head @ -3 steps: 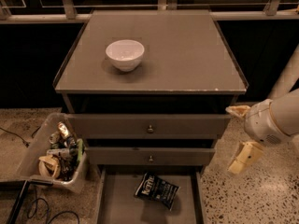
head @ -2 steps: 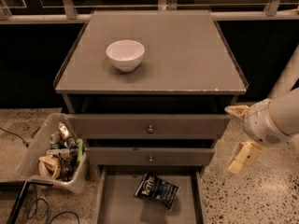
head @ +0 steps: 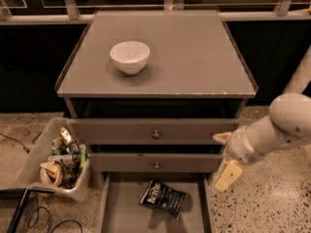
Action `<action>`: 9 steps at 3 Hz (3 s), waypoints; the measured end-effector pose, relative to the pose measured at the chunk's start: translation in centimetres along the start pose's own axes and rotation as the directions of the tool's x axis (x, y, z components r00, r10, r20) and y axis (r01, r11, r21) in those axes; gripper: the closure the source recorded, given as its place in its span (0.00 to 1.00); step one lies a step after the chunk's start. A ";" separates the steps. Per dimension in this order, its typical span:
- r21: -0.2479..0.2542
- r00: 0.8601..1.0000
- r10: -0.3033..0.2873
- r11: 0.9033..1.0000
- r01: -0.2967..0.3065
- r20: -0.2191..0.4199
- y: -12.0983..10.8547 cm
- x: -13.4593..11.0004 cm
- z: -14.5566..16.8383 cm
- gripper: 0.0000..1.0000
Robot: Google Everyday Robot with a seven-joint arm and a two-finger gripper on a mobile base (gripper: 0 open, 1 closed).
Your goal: Pick blue chip bag from bottom drawer and place on counter
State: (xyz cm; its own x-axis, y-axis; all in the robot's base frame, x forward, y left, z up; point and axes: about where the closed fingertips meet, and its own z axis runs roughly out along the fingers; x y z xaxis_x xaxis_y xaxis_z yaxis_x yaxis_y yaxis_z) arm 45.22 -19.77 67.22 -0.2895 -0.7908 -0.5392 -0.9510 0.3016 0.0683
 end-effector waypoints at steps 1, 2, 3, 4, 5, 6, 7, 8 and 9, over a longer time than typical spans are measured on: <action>-0.027 0.997 0.005 1.000 -0.003 0.074 -0.3 2.0 5.4 0.00; -0.006 0.983 -0.053 0.998 0.055 0.176 -0.2 4.0 8.8 0.00; 0.006 0.967 -0.093 0.996 0.094 0.237 0.2 5.5 11.8 0.00; 0.006 0.967 -0.093 0.996 0.094 0.237 0.2 5.5 11.8 0.00; 0.015 0.978 -0.080 0.997 0.079 0.195 -0.2 5.7 13.0 0.00; 0.036 0.985 -0.073 0.997 0.068 0.156 -1.6 6.9 15.5 0.00; 0.048 0.987 -0.040 0.998 0.033 0.155 -3.4 8.9 18.7 0.00; 0.078 0.985 -0.030 0.997 0.017 0.172 -4.6 11.2 22.4 0.00; 0.119 0.977 -0.016 0.993 -0.010 0.214 -5.5 13.4 25.8 0.00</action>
Offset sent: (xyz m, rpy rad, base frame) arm -0.0056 0.0111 -0.1387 0.2679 -0.1898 0.0916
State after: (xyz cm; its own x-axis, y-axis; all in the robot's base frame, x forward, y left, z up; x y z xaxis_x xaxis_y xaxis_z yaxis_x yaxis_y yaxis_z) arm 49.41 -18.26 37.94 -0.2446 -0.6634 -0.7071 -0.9283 0.3709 -0.0268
